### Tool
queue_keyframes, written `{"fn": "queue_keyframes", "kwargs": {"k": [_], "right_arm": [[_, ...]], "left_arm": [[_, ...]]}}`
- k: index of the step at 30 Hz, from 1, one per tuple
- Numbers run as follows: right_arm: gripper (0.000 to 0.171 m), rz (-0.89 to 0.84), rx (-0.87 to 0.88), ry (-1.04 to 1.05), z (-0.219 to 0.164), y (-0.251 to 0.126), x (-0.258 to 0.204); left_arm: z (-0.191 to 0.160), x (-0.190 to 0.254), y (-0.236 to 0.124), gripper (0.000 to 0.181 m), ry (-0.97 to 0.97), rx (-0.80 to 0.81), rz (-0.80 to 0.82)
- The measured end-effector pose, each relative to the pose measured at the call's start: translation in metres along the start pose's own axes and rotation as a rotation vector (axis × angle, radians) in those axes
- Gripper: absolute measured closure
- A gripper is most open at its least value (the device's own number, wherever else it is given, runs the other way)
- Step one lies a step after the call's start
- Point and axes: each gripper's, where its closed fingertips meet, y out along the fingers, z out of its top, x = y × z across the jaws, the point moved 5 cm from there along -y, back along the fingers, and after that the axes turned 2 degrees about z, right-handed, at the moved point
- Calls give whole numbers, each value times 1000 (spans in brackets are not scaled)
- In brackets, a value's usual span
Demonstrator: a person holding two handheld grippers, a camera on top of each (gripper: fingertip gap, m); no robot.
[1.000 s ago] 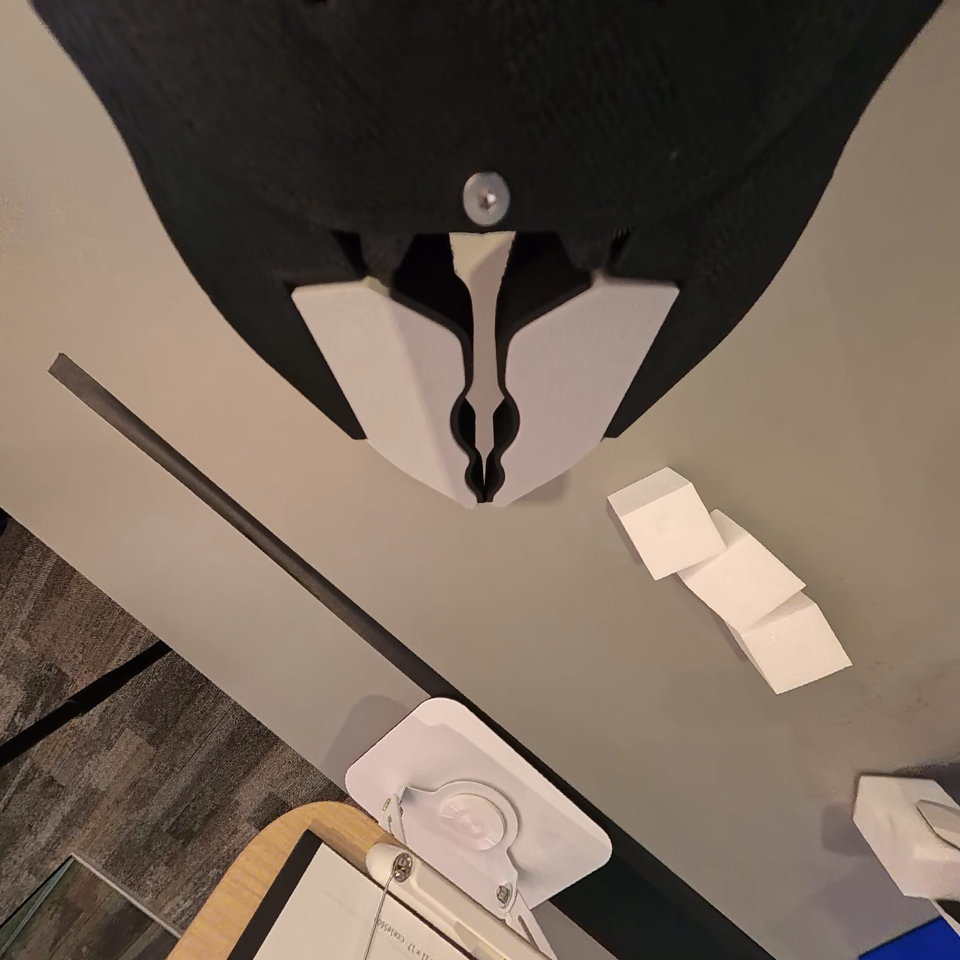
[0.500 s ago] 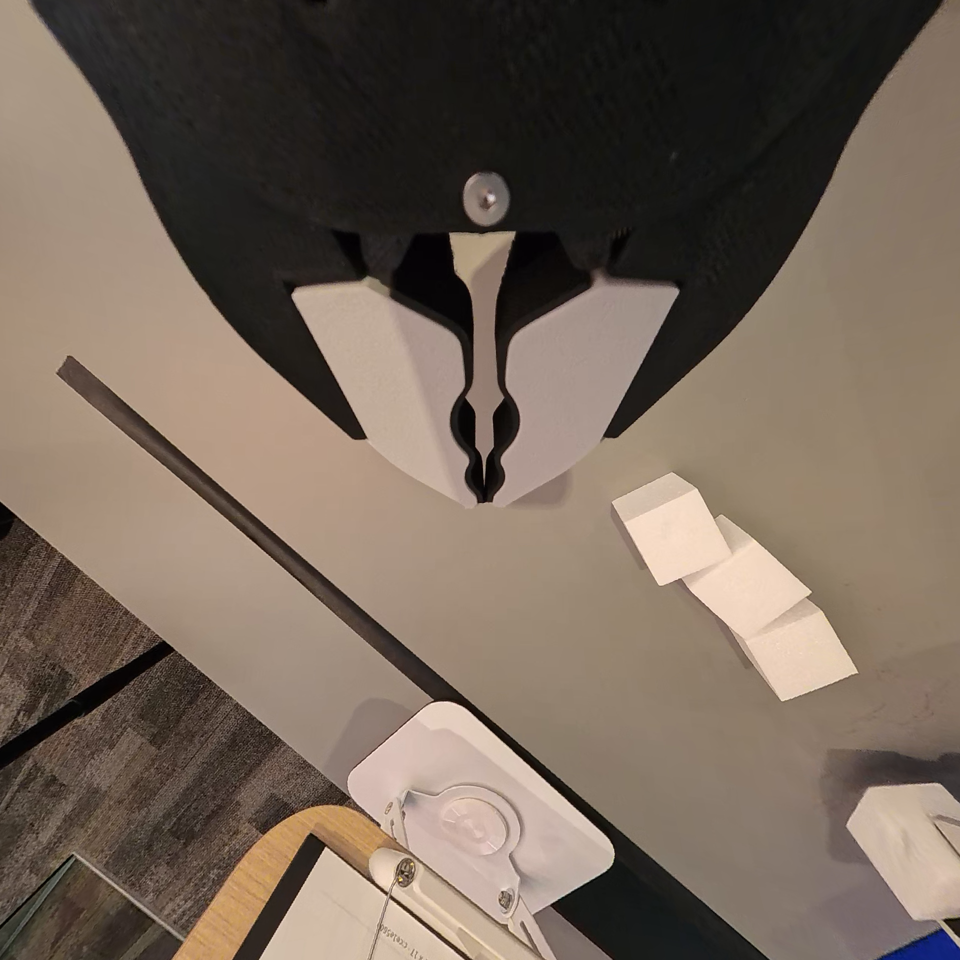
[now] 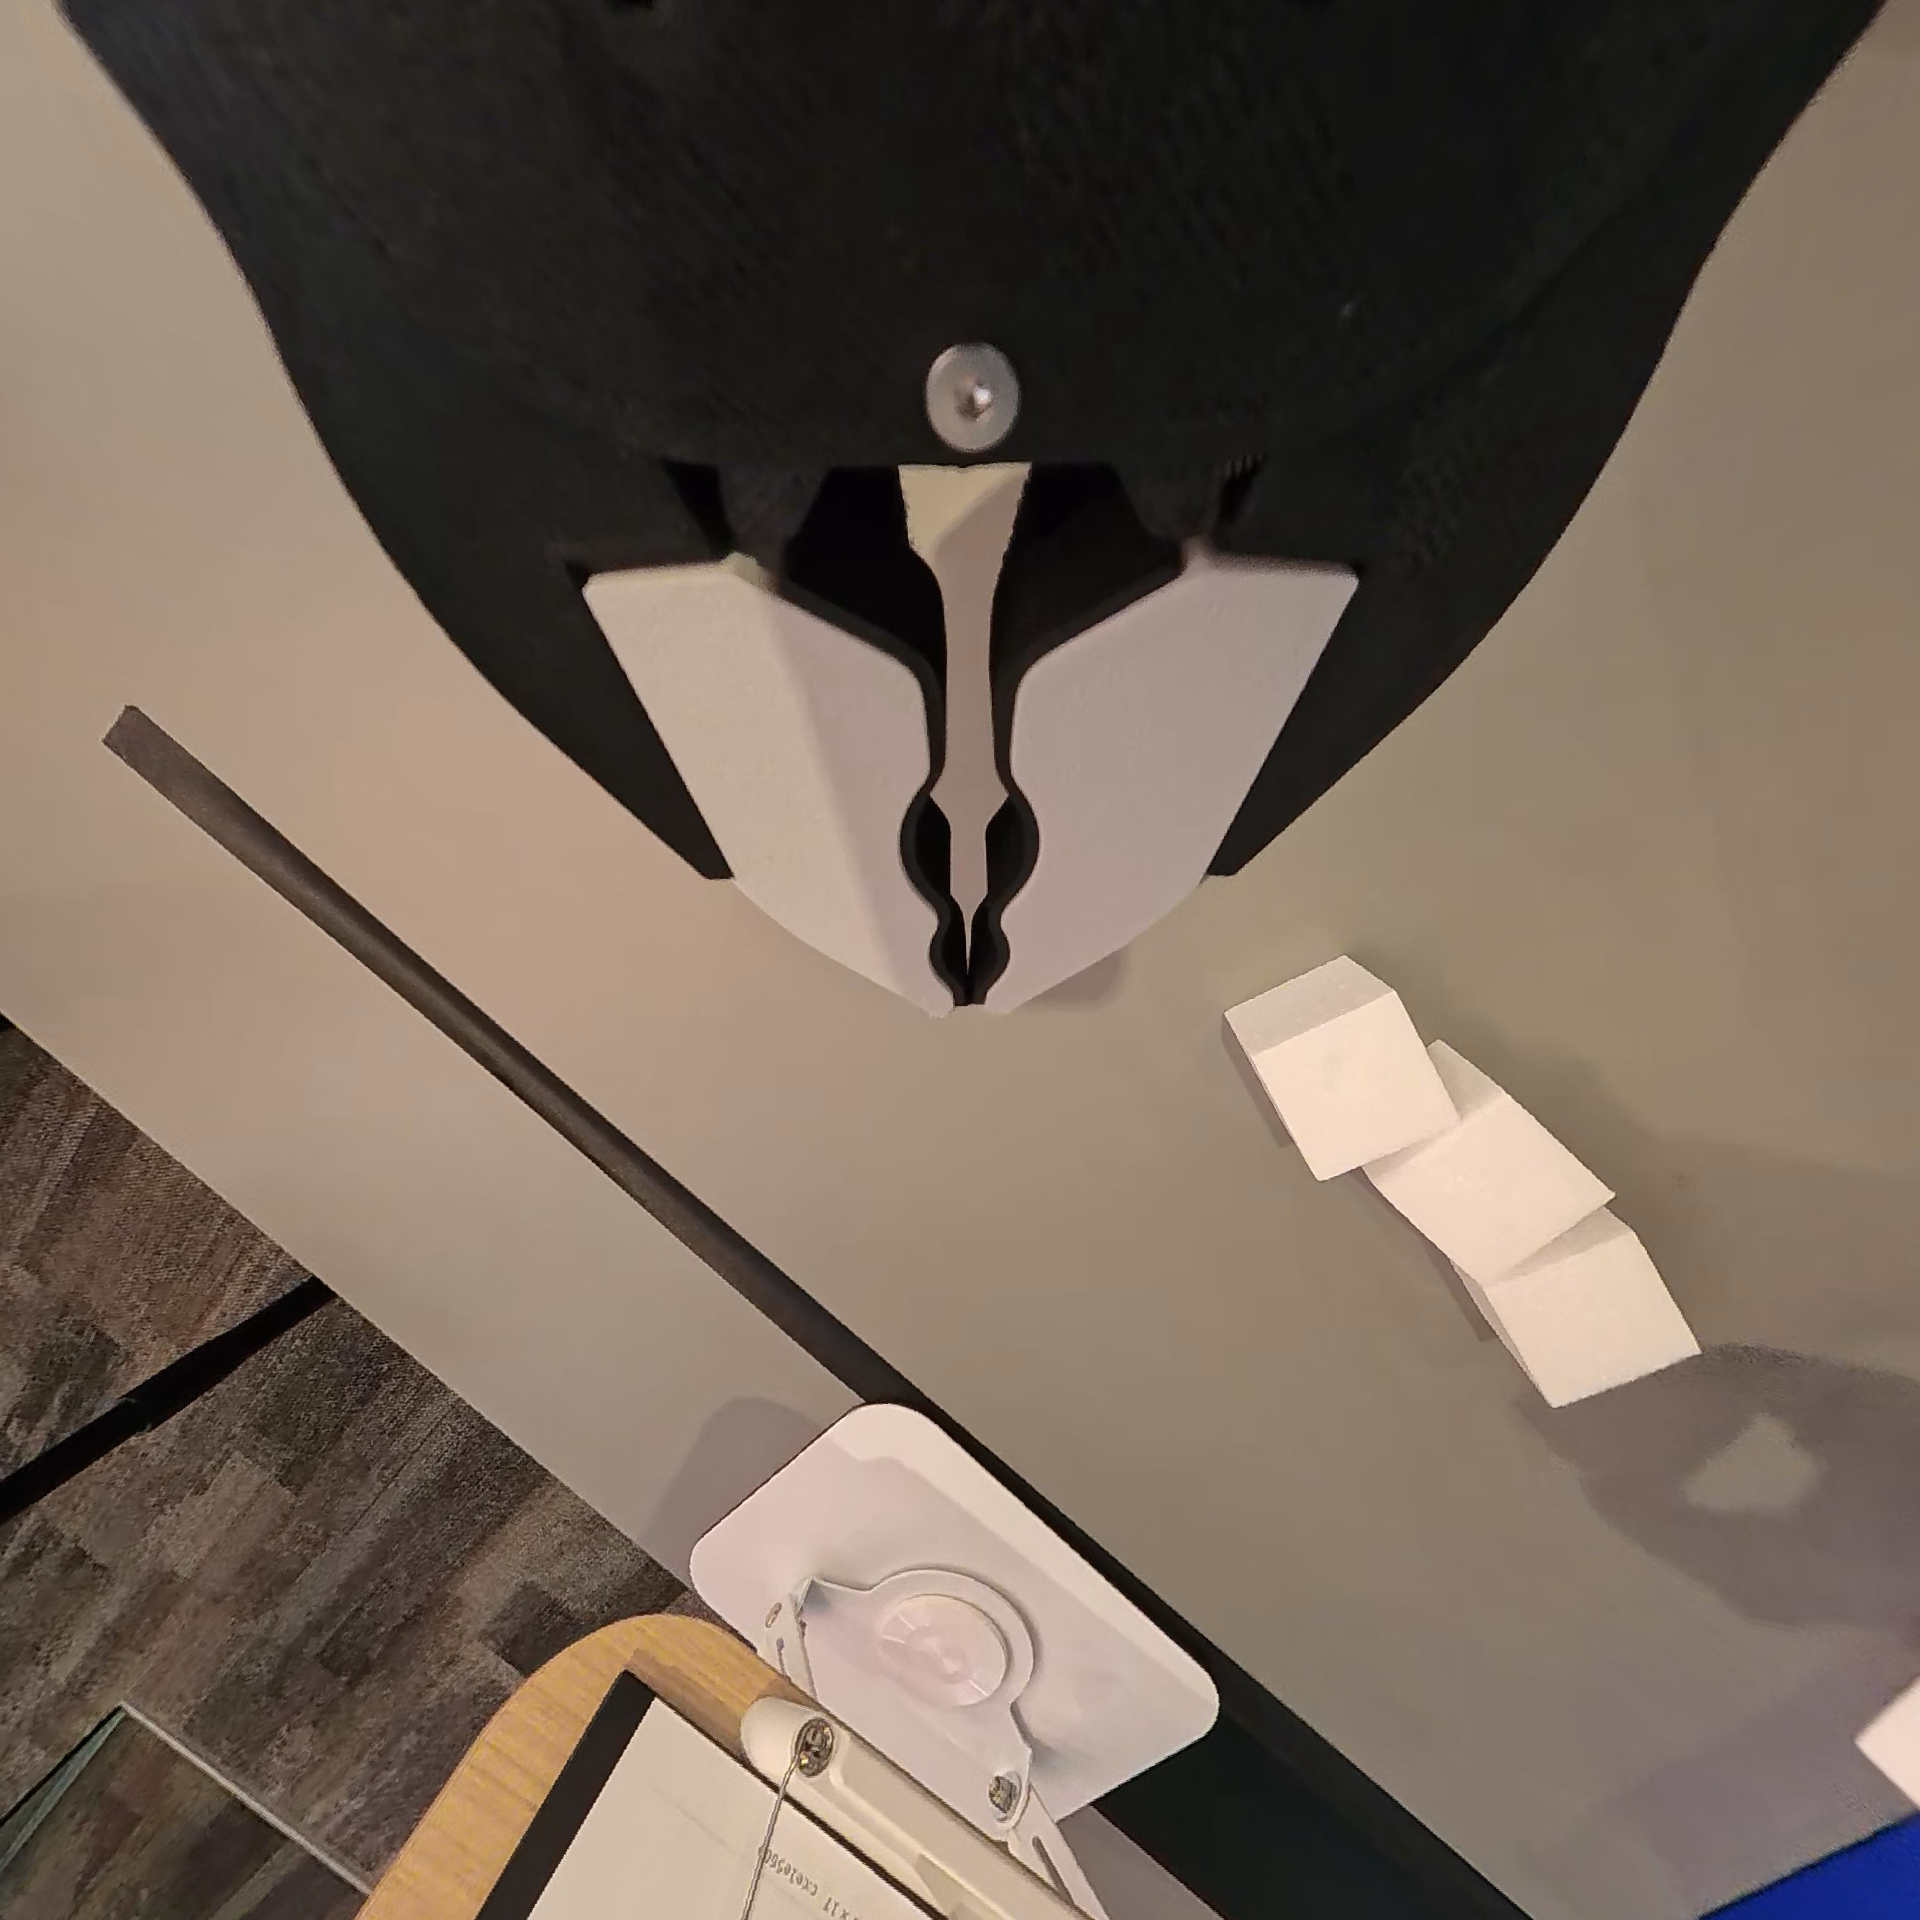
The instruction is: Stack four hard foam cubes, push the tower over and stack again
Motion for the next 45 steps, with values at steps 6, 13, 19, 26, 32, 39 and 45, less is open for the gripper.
{"fn": "queue_keyframes", "kwargs": {"k": [6,13,19,26,32,39,45], "right_arm": [[170,7,-2,-12,1,-1,0],[170,24,-16,-16,-1,2,-2],[170,28,-13,-19,0,0,-1],[170,32,-14,-16,-1,-1,0],[170,36,-19,-16,-1,0,0],[170,42,-40,-18,-3,4,-1],[170,51,-59,-21,-5,10,-1]], "left_arm": [[8,10,28,126,175,-176,-137],[4,25,57,126,282,-343,-256],[-2,32,76,126,348,-405,-304],[2,25,87,126,381,-384,-314],[-2,25,91,126,407,-411,-333],[-1,21,92,126,441,-409,-325],[-4,21,93,125,440,-411,-336]]}}
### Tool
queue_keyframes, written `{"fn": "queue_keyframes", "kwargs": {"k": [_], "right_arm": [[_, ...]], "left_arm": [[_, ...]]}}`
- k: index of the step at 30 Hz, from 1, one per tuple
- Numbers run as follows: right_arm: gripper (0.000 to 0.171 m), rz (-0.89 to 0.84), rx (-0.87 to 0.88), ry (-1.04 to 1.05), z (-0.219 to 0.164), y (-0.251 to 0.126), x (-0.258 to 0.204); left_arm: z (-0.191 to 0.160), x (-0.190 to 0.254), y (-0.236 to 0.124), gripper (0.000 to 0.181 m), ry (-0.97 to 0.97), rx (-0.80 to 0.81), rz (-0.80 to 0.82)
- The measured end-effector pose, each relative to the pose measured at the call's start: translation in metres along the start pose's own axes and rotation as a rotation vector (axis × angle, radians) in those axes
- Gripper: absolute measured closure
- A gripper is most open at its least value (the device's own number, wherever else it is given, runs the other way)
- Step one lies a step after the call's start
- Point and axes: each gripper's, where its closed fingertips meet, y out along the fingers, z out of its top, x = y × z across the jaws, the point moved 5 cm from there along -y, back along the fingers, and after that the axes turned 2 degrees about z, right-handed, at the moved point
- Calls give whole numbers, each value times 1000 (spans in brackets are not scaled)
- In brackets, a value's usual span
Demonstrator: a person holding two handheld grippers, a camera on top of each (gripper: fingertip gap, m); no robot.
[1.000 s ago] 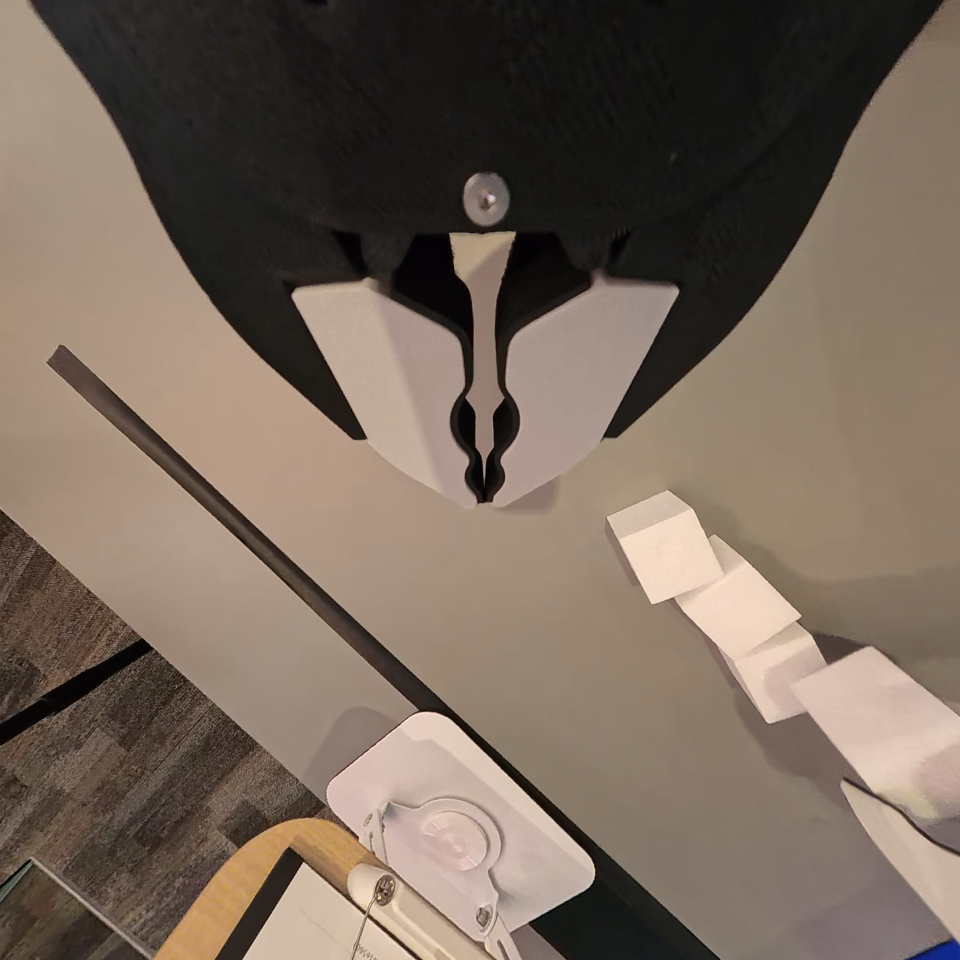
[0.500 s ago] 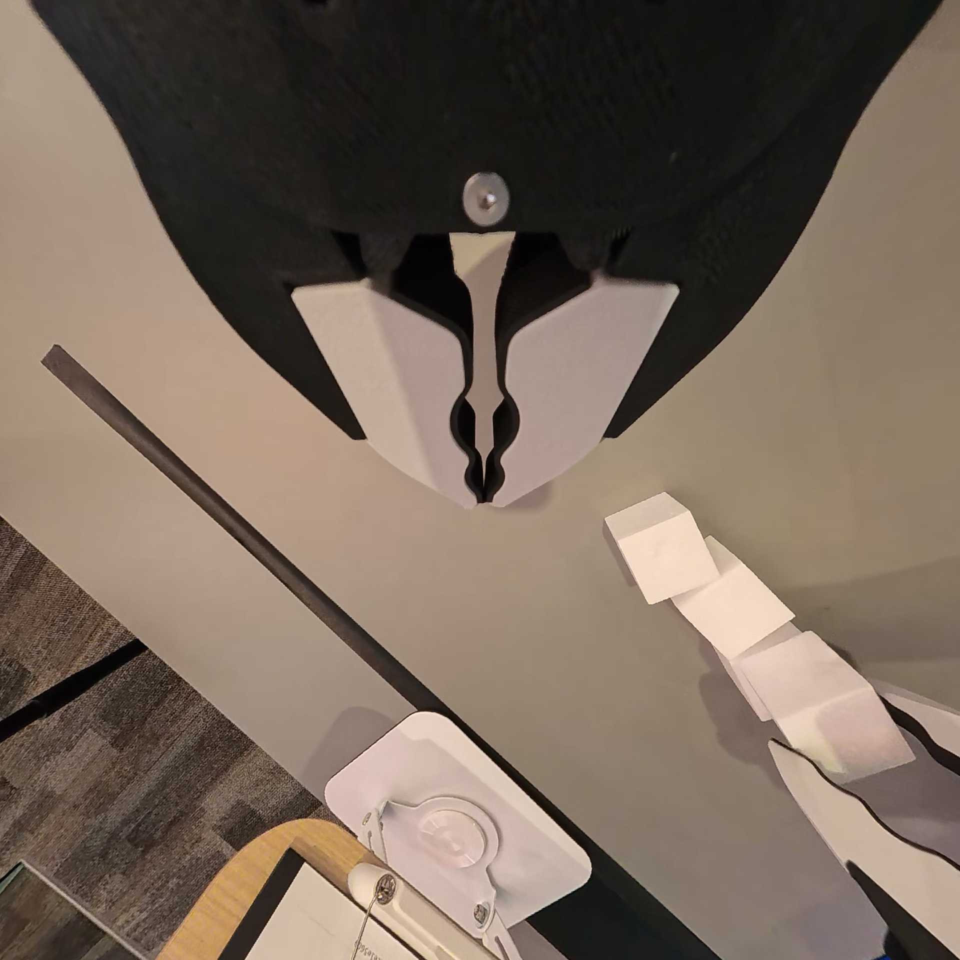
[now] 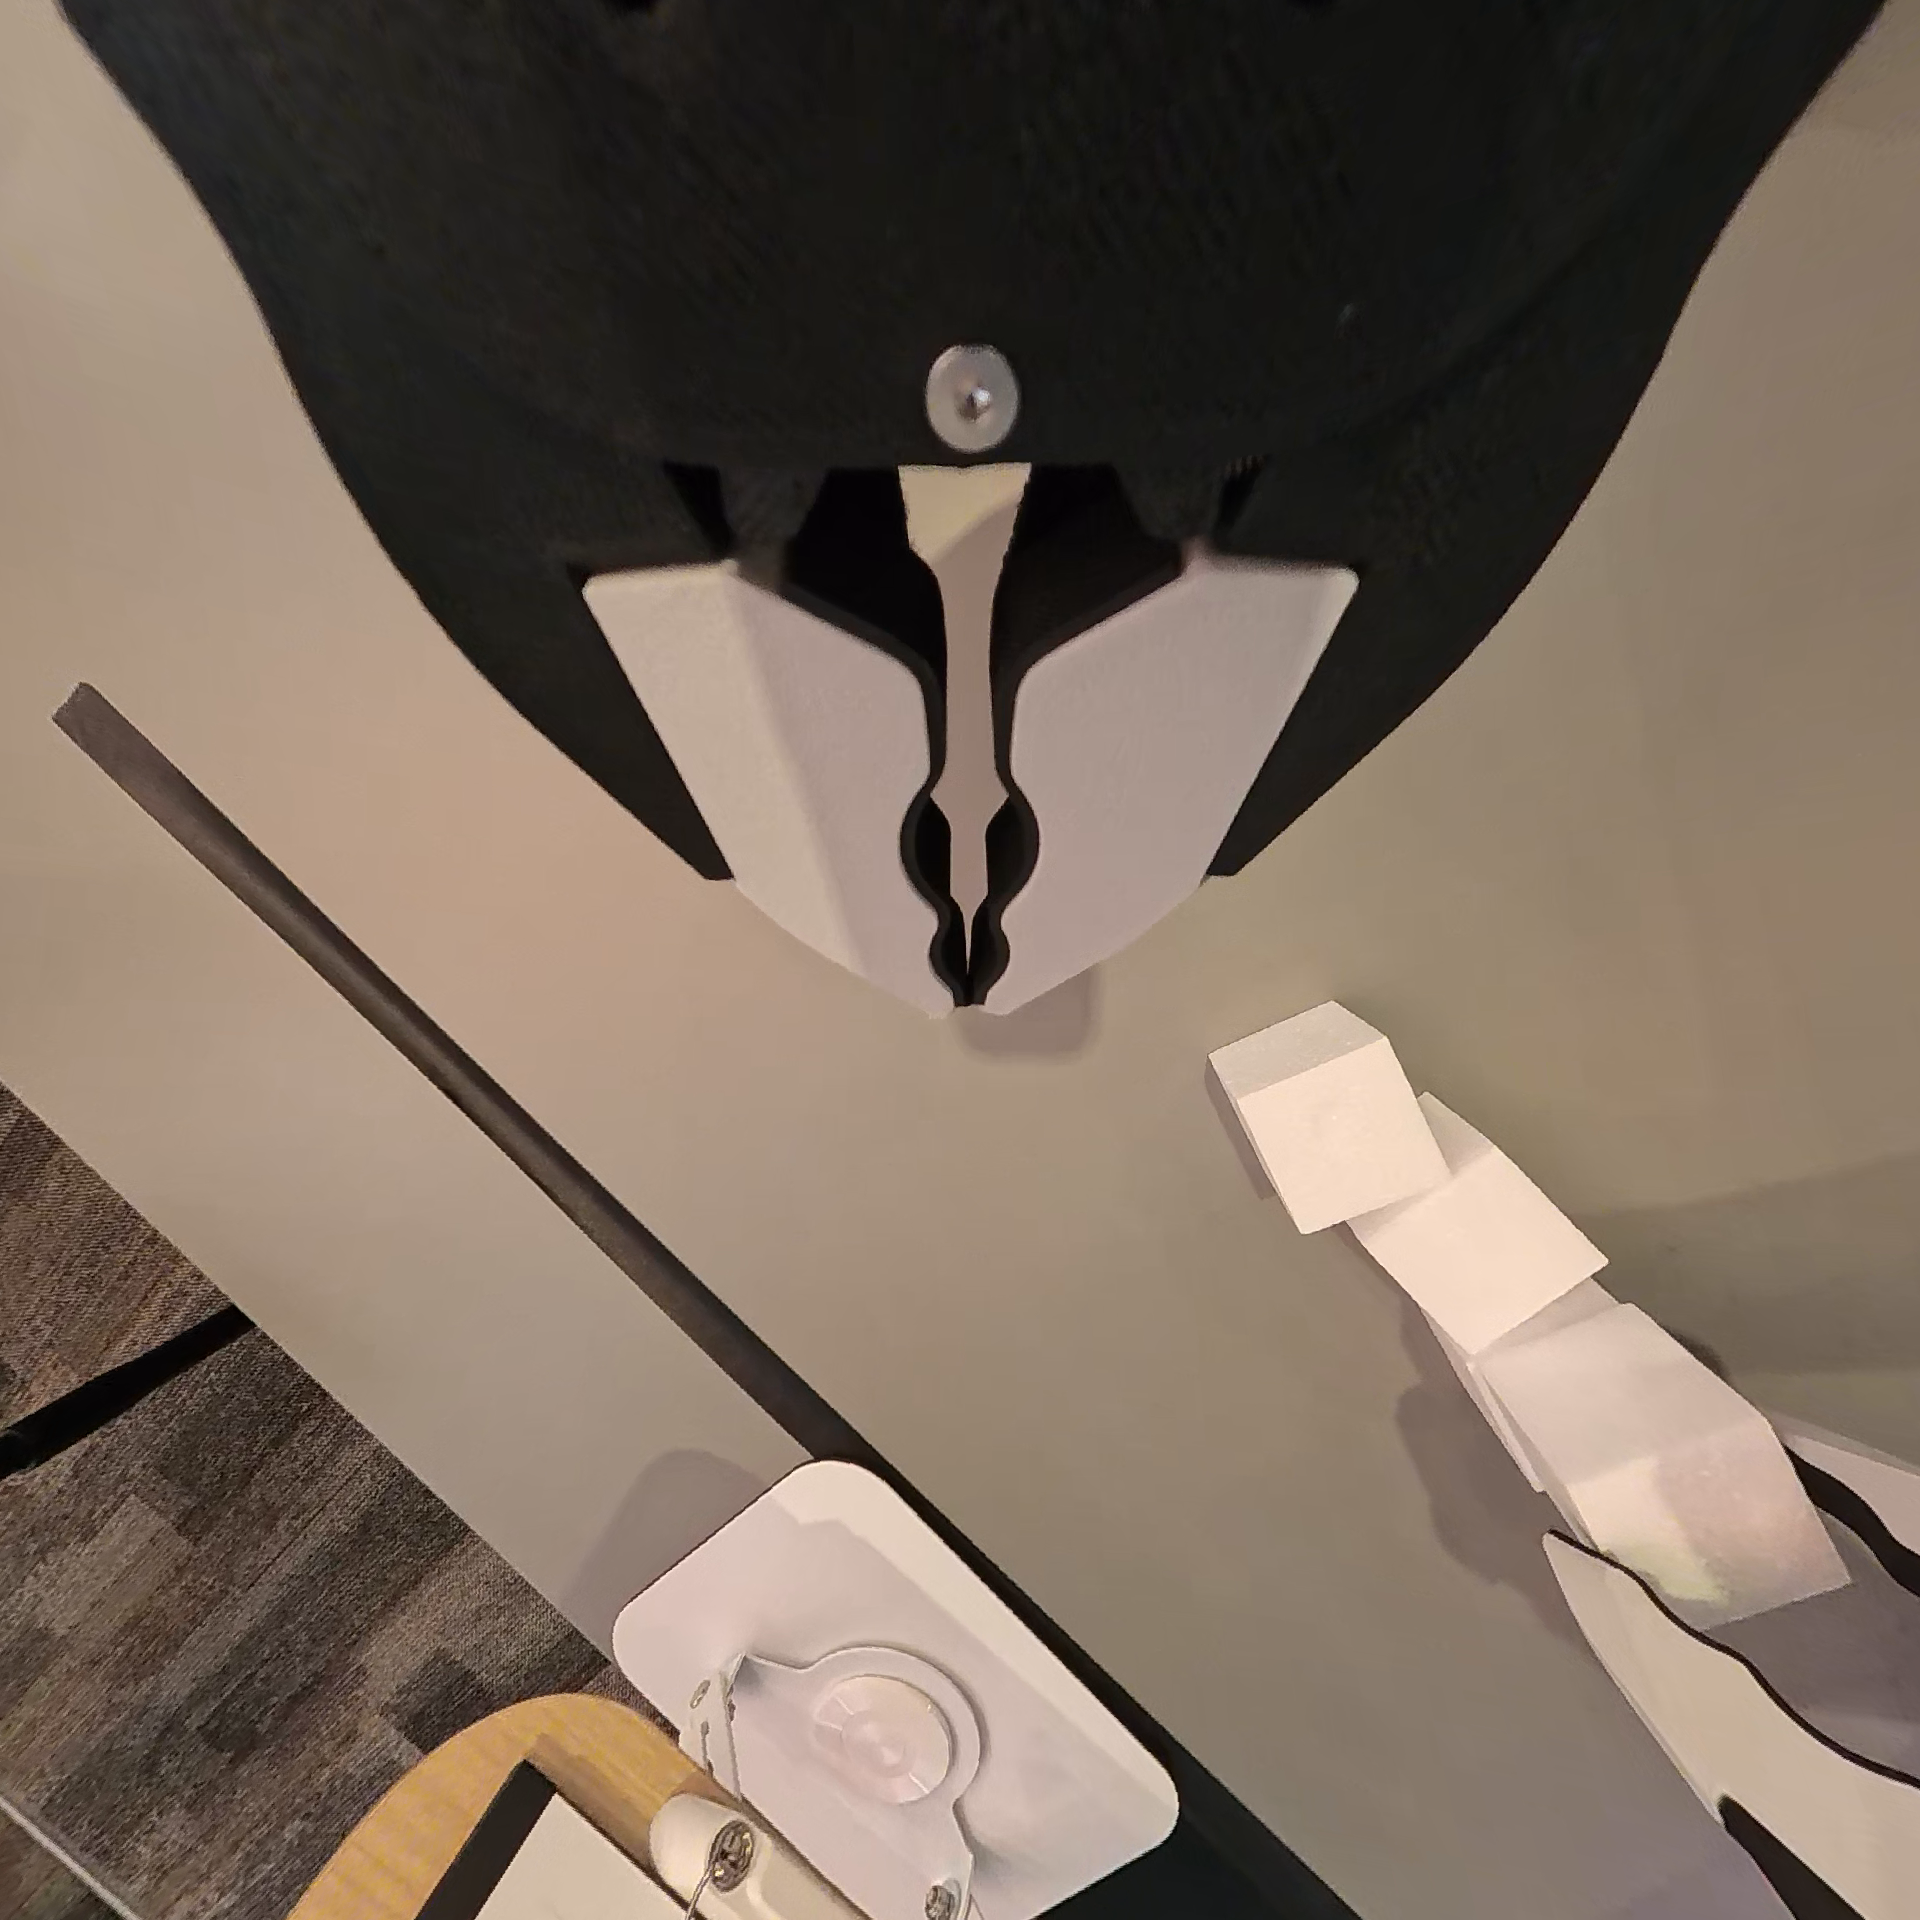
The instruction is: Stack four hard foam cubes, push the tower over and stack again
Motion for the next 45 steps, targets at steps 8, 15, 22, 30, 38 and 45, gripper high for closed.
{"fn": "queue_keyframes", "kwargs": {"k": [8,15,22,30,38,45], "right_arm": [[165,106,11,-12,5,18,-15],[137,327,55,-123,17,41,-56],[114,388,-3,-202,11,74,-79],[103,366,-79,-261,2,99,-101],[110,359,-184,-292,-17,122,-100],[118,342,-195,-271,-17,116,-91]], "left_arm": [[7,-3,-18,94,-95,131,89],[9,3,-109,95,-293,617,294],[-35,9,-176,96,-553,904,508],[-49,22,-194,99,-549,962,518],[-39,27,-199,99,-479,944,534],[-45,24,-198,100,-503,956,535]]}}
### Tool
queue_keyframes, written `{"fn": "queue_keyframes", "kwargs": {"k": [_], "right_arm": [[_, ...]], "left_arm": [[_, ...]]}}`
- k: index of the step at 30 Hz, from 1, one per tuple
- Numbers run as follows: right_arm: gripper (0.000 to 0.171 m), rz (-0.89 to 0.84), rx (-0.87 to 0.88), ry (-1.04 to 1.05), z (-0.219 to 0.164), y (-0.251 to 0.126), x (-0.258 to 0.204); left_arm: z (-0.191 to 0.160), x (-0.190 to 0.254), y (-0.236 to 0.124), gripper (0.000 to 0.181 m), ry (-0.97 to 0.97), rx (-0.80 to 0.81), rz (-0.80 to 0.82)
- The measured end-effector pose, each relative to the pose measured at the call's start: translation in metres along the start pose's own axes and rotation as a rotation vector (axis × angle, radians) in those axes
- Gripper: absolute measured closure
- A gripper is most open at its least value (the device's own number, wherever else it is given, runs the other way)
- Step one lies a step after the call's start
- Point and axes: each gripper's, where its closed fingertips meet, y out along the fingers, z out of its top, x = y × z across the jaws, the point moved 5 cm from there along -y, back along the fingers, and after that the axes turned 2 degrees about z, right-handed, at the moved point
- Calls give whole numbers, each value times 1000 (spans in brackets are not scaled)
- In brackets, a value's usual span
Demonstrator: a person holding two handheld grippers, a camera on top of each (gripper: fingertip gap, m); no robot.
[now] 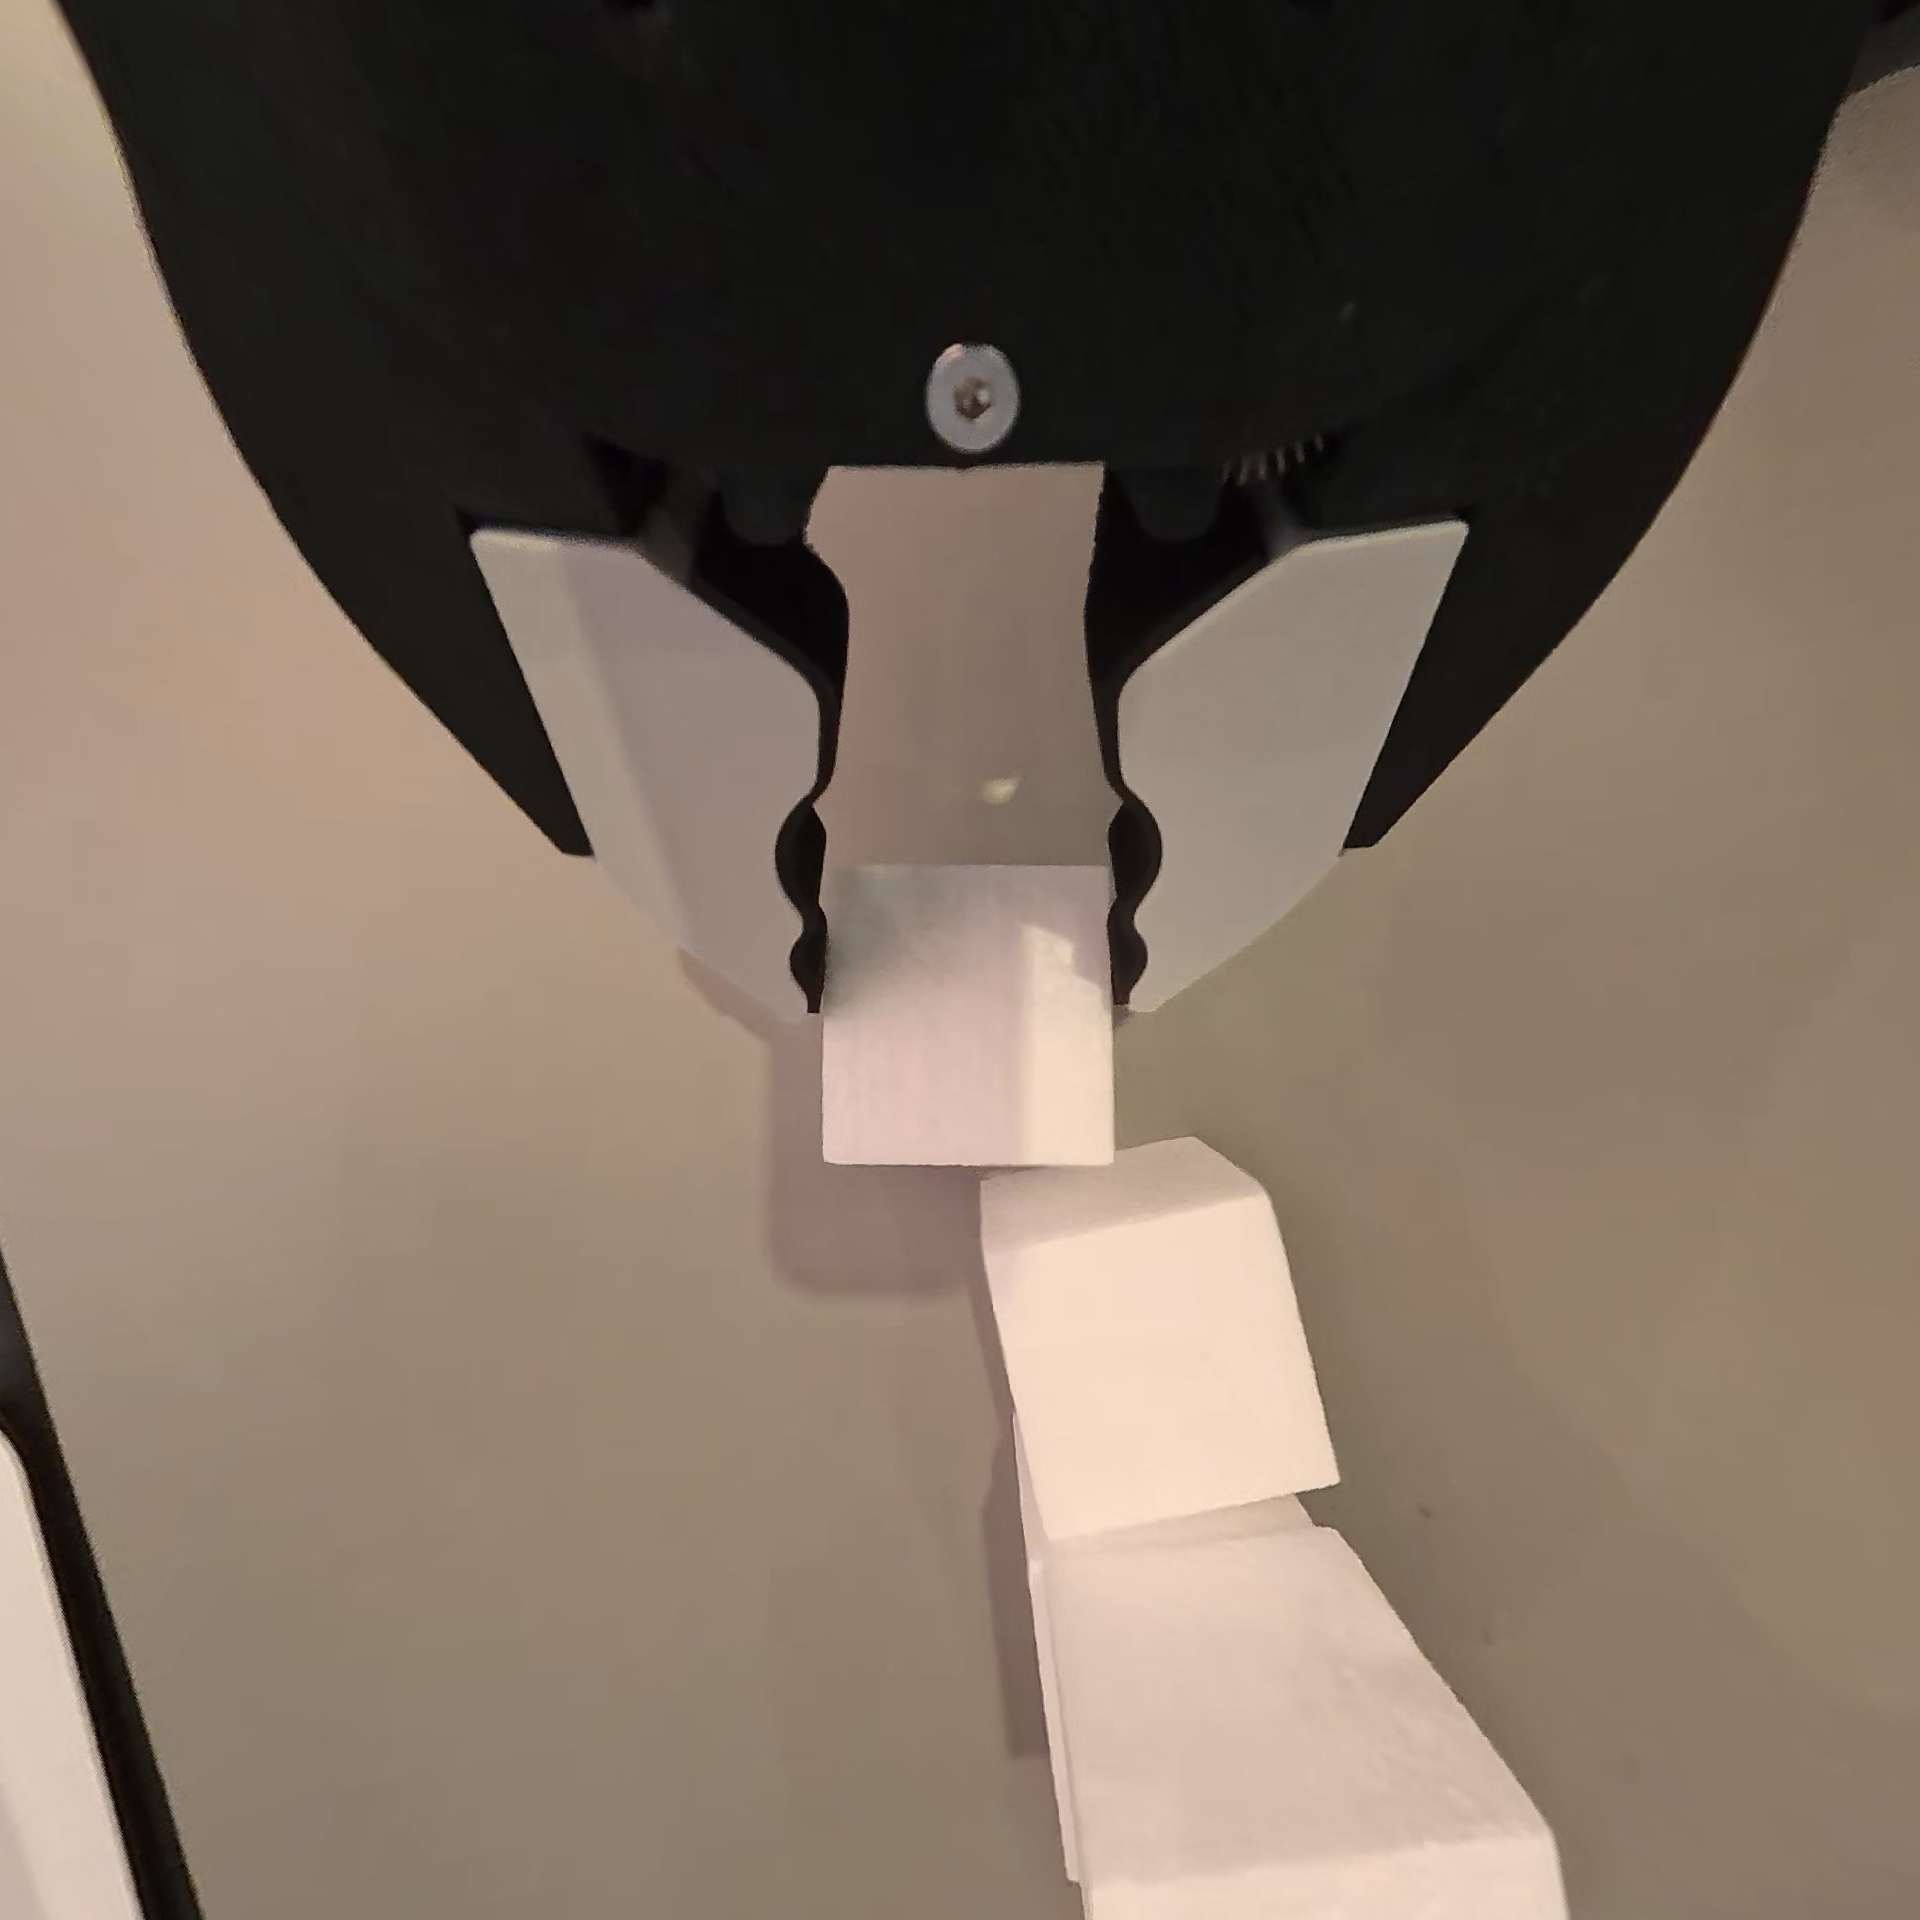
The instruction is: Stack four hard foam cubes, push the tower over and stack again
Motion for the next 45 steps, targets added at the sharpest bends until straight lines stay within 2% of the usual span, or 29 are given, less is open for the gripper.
{"fn": "queue_keyframes", "kwargs": {"k": [4,10,14,17,22,31,45], "right_arm": [[118,-23,69,40,14,-35,-5],[118,32,282,47,90,-84,-28],[118,98,281,28,131,-84,-39],[118,80,218,11,145,-70,-41],[117,62,101,4,149,-43,-37],[117,56,-1,-45,143,-28,-36],[117,56,21,-95,141,-22,-36]], "left_arm": [[-2,-5,-5,100,26,-37,28],[10,-3,-14,106,-6,39,14],[9,-1,-17,104,-1,11,1],[4,0,-17,103,11,-34,-11],[5,0,-21,104,15,-33,-14],[4,-4,-26,105,-15,-22,-36],[-8,3,-13,106,24,-108,-60]]}}
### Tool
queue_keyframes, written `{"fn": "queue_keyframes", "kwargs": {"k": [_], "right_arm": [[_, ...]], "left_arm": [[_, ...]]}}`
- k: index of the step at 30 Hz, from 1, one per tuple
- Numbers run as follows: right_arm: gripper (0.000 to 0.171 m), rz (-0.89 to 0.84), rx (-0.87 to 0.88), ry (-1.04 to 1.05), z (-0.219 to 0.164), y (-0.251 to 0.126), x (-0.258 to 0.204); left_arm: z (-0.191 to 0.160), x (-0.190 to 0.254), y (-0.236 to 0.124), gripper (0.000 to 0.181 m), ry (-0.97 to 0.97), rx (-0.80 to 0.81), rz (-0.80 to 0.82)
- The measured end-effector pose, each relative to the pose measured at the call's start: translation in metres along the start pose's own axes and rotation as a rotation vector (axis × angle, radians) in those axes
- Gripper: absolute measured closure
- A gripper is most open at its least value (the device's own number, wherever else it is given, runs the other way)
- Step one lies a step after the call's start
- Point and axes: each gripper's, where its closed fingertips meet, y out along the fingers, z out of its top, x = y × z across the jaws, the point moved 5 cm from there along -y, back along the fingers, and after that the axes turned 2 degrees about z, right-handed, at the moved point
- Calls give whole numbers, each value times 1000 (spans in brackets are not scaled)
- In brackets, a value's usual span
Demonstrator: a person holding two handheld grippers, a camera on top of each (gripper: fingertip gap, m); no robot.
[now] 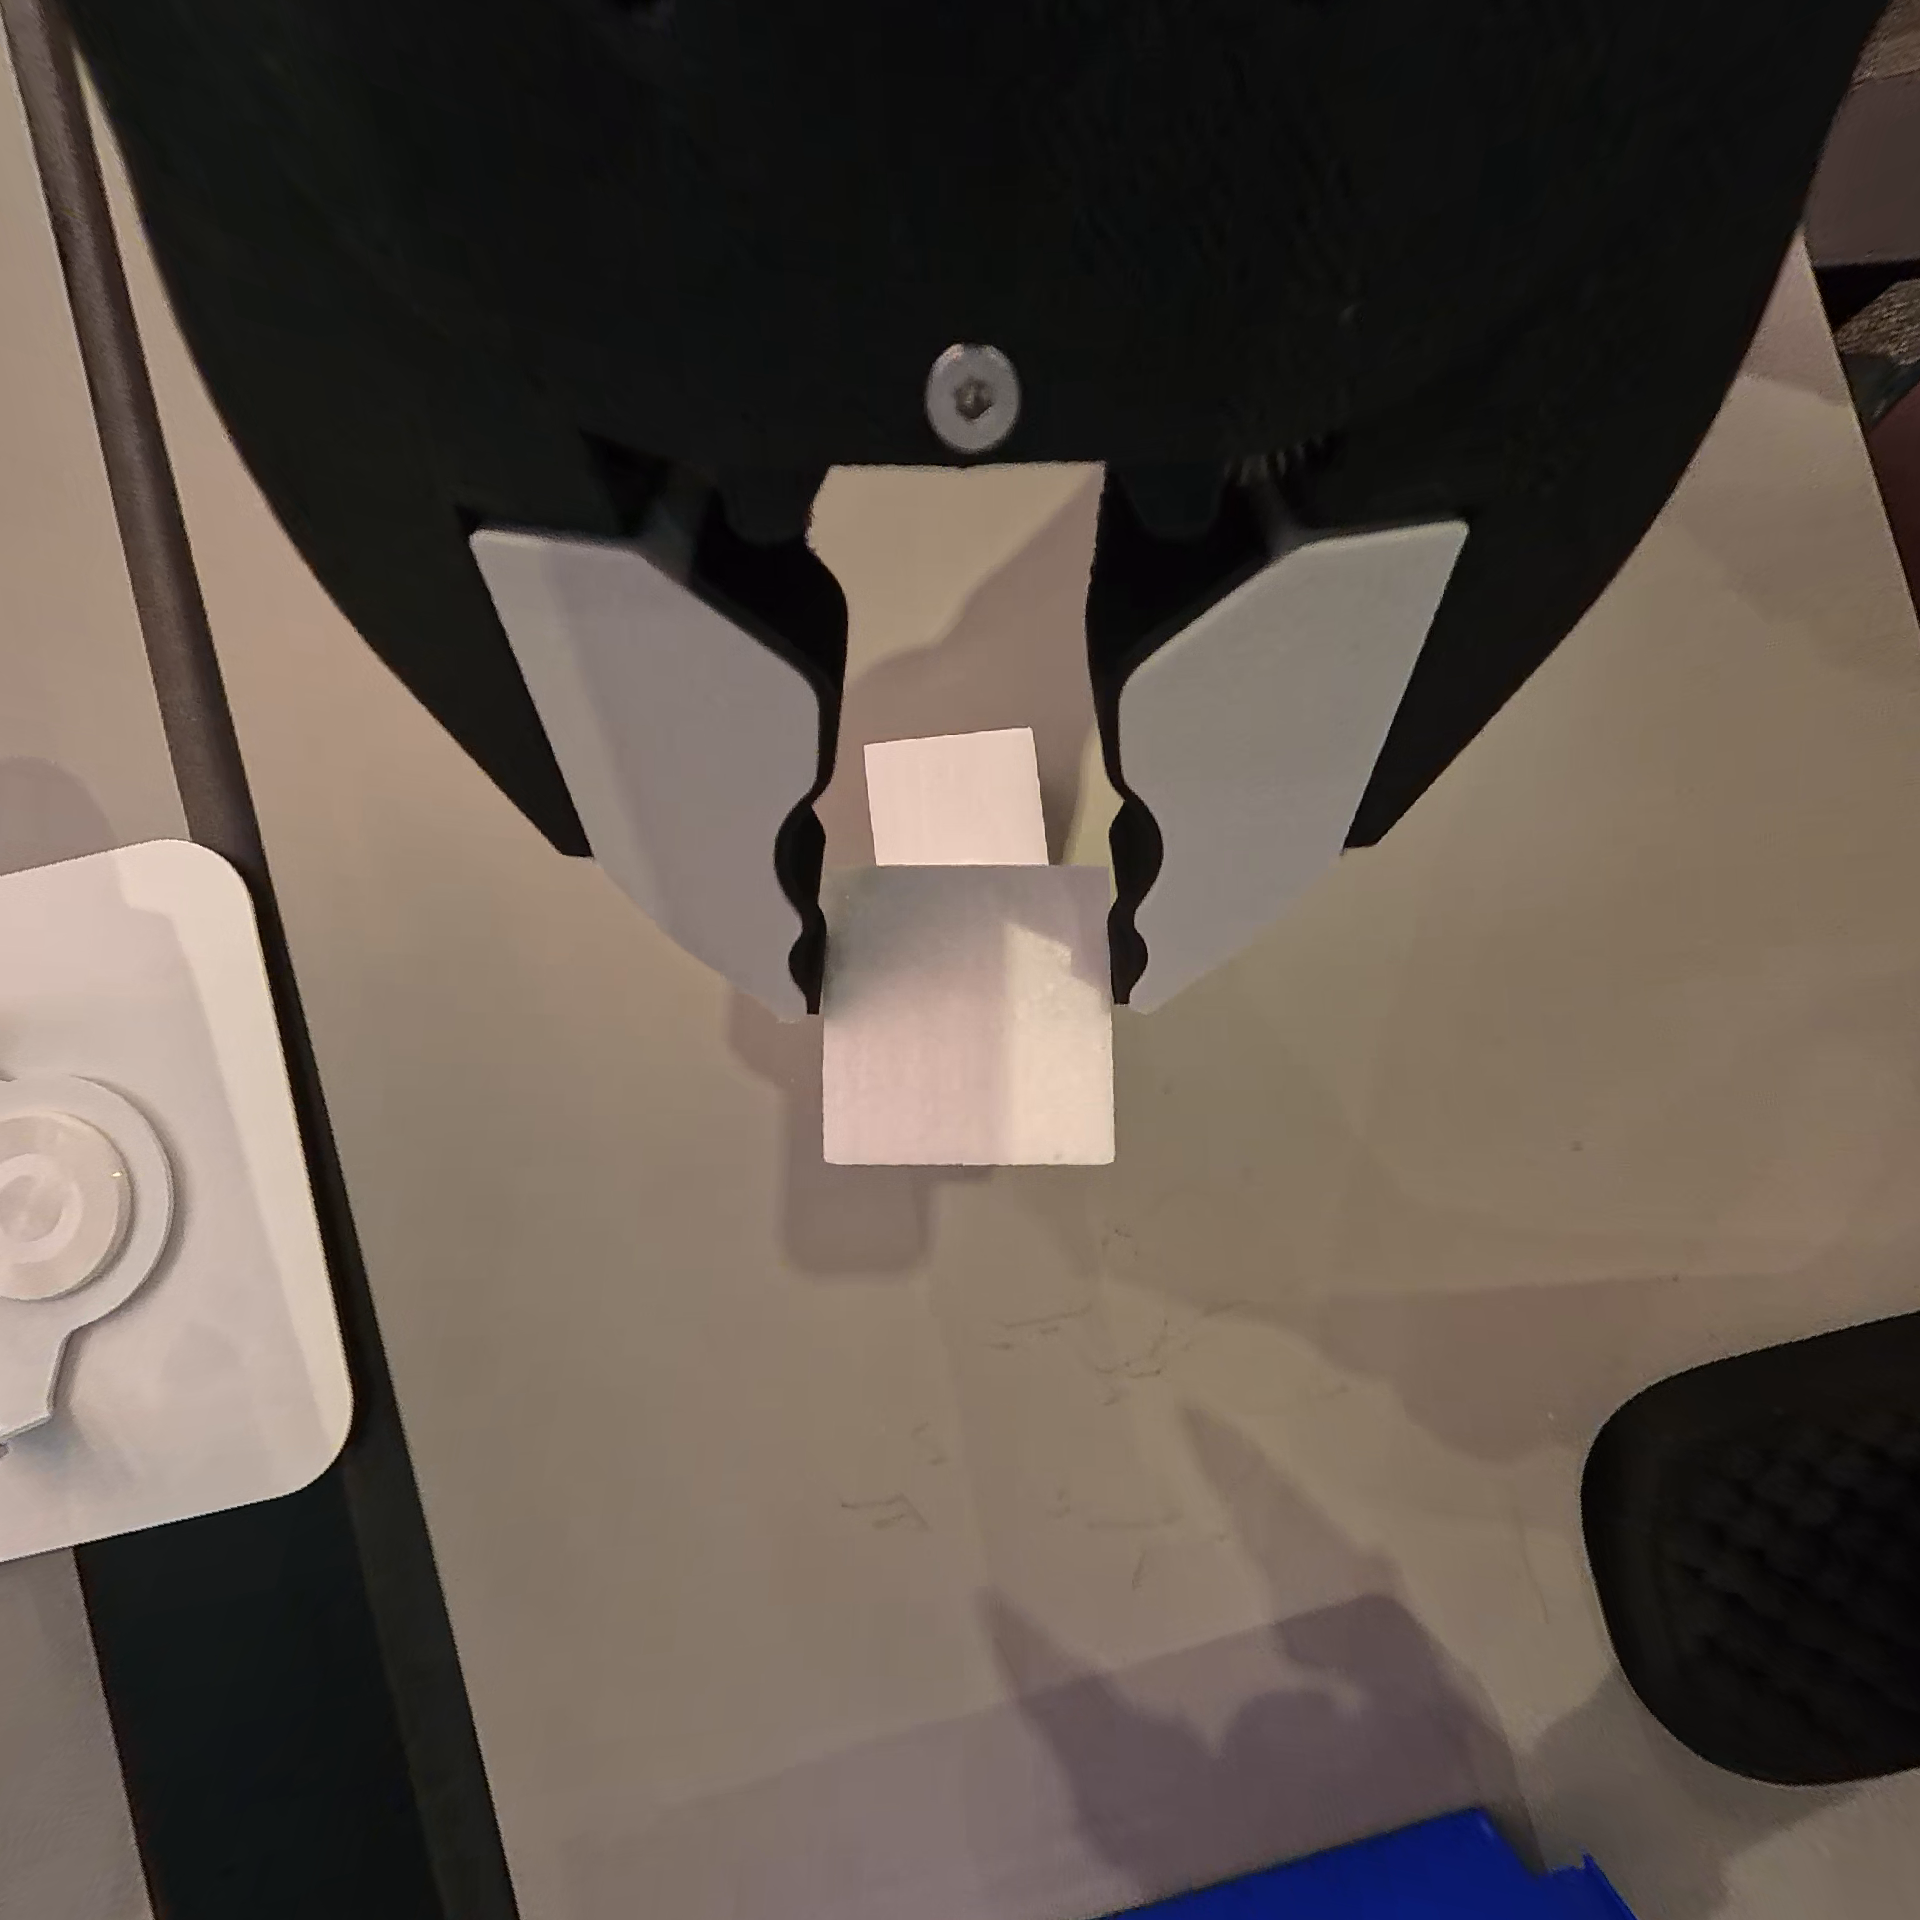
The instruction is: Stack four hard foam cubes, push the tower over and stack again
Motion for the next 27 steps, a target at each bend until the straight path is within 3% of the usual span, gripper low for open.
{"fn": "queue_keyframes", "kwargs": {"k": [4,7,10,17,27], "right_arm": [[107,-40,34,-33,1,-5,0],[101,-47,154,-79,-1,-20,-5],[94,-27,242,-115,-24,-25,-6],[94,0,312,-89,-94,19,1],[101,90,293,-2,-112,59,6]], "left_arm": [[-1,0,1,106,2,-4,0],[0,-1,-1,106,-4,1,4],[0,-3,-4,106,-9,10,7],[0,-4,-3,106,-22,22,1],[-5,-5,4,106,-23,-16,5]]}}
